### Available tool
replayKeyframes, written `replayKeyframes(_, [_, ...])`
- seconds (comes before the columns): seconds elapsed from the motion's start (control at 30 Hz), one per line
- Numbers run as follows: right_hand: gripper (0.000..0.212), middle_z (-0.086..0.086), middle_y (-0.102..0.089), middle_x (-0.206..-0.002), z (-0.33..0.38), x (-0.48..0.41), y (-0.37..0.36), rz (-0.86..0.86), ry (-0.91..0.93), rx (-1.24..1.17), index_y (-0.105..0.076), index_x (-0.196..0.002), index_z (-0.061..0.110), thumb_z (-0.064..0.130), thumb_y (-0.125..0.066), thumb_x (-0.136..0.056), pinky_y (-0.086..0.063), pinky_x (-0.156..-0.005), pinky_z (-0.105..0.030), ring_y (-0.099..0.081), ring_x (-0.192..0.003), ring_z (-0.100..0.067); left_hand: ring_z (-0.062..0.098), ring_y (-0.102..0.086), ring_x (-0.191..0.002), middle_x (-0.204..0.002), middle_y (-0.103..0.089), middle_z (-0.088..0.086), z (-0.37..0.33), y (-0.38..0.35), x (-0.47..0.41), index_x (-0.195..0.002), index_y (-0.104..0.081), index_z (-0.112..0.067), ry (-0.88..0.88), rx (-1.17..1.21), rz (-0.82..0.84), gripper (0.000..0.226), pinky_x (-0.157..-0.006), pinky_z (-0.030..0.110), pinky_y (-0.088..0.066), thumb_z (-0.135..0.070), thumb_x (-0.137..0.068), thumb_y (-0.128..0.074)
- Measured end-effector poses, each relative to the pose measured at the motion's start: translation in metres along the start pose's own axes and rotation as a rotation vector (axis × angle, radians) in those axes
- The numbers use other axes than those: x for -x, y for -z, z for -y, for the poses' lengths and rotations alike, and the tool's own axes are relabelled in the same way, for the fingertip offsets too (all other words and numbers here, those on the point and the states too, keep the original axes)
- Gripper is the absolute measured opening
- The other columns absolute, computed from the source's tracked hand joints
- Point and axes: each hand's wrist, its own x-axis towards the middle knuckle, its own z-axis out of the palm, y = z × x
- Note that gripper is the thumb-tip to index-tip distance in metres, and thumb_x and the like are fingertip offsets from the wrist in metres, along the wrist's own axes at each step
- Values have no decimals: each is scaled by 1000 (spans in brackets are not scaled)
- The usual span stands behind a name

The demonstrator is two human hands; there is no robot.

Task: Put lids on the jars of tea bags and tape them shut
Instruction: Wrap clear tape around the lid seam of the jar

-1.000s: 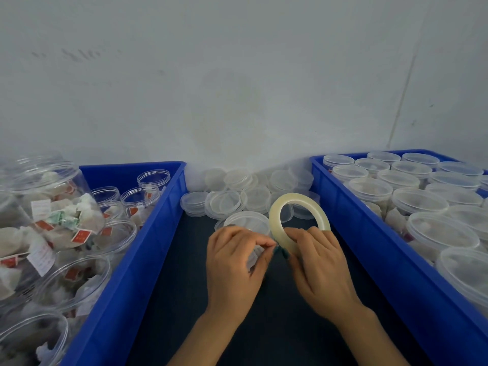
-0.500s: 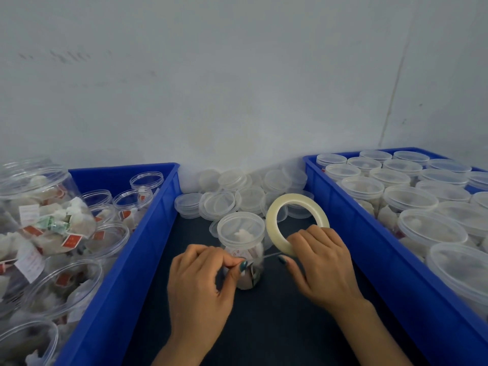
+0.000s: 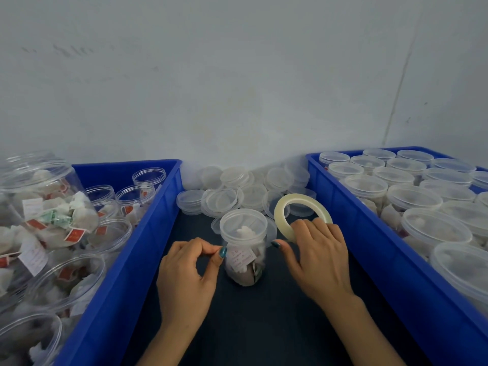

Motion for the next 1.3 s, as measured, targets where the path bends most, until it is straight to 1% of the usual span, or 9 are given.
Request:
replayKeyframes(0.27, [43, 4, -62, -82, 1, -7, -4, 36, -11, -10, -58, -88, 19, 55, -36, -100, -34, -74, -35, -53, -76, -19, -2, -58, -89, -89, -61, -20, 12, -9, -9, -86, -57, -37, 115, 88, 50, 22, -72, 20, -44, -49, -75, -71])
replayKeyframes(0.43, [45, 4, -64, -86, 1, -8, -5, 65, -16, -25, -59, -90, 19, 57, -36, -99, -38, -74, -35, -56, -79, -19, -4, -53, -124, -130, -59, -22, 24, -14, -16, -128, -52, -35, 196, 459, 263, 63, -105, 24, -41, -67, -77, -70])
replayKeyframes(0.53, [46, 4, -63, -85, 3, -10, -5, 85, -18, -44, -58, -91, 19, 59, -36, -98, -41, -73, -36, -56, -78, -20, -4, -45, -135, -143, -49, -28, 22, -25, -23, -148, -39, -31, 192, 596, 466, 98, -110, 20, -39, -73, -68, -75])
replayKeyframes(0.77, [47, 7, -64, -91, 0, -8, -5, 126, -21, -98, -61, -97, 20, 58, -33, -100, -33, -75, -31, -55, -82, -16, 8, -59, -125, -131, -66, -14, 34, -45, -43, -133, -57, -27, 278, 776, 534, 64, -92, 17, -51, -25, -74, -81])
replayKeyframes(0.9, [42, 7, -64, -94, 2, -8, -5, 158, -31, -155, -60, -97, 20, 52, -34, -101, -35, -74, -30, -55, -82, -15, 16, -60, -127, -135, -65, -3, 37, -47, -50, -136, -59, -22, 351, 858, 601, 79, -98, 27, -53, -55, -69, -85])
replayKeyframes(1.0, [45, 7, -65, -93, 5, -8, -3, 161, -48, -144, -62, -98, 19, 55, -35, -99, -40, -73, -31, -56, -81, -15, 17, -58, -130, -138, -63, -2, 33, -46, -51, -139, -57, -23, 390, 916, 584, 91, -105, 37, -50, -79, -68, -70])
replayKeyframes(1.1, [48, 9, -64, -89, 7, -8, -1, 179, -70, -144, -62, -96, 21, 60, -33, -98, -41, -72, -30, -55, -79, -14, 6, -57, -126, -134, -62, -19, 17, -45, -53, -135, -56, -38, 317, 742, 494, 91, -105, 30, -48, -95, -65, -51])
replayKeyframes(1.2, [43, 11, -61, -88, 8, -10, 2, 225, -77, -165, -60, -96, 23, 59, -36, -96, -40, -73, -31, -55, -80, -13, -5, -45, -129, -143, -44, -33, -14, -45, -59, -138, -41, -55, 130, 286, 510, 97, -100, 26, -44, -100, -53, -56])
replayKeyframes(1.3, [30, 11, -61, -91, 6, -10, 7, 259, -46, -167, -58, -99, 25, 49, -41, -92, -34, -83, -32, -57, -84, -12, 3, -39, -133, -150, -36, -22, -32, -51, -59, -147, -31, -45, 22, -117, 506, 111, -99, 34, -43, -101, -53, -48])
